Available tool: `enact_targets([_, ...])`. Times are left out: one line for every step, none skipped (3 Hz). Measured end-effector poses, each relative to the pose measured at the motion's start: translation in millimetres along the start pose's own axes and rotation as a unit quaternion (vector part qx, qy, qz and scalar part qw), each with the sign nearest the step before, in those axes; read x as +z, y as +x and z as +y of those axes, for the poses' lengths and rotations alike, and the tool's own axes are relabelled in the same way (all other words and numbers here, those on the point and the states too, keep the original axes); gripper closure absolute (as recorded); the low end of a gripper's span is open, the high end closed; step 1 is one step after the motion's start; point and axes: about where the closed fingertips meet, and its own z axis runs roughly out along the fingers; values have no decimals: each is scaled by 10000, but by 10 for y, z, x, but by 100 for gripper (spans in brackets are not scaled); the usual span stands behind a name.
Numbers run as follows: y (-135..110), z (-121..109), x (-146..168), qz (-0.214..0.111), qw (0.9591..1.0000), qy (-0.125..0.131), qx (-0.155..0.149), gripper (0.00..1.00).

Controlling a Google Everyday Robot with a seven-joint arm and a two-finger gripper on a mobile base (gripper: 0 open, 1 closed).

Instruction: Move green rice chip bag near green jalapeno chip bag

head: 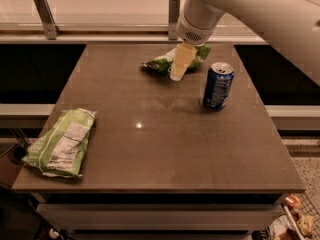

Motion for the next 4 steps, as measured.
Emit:
enact_targets([-166,17,306,133,9997,-101,-184,0])
enact_targets([-256,37,610,186,9993,-240,-231,0])
enact_targets([-268,14,906,182,9991,-352,-123,0])
enact_targets([-231,-81,1206,-77,9986,-493,176,0])
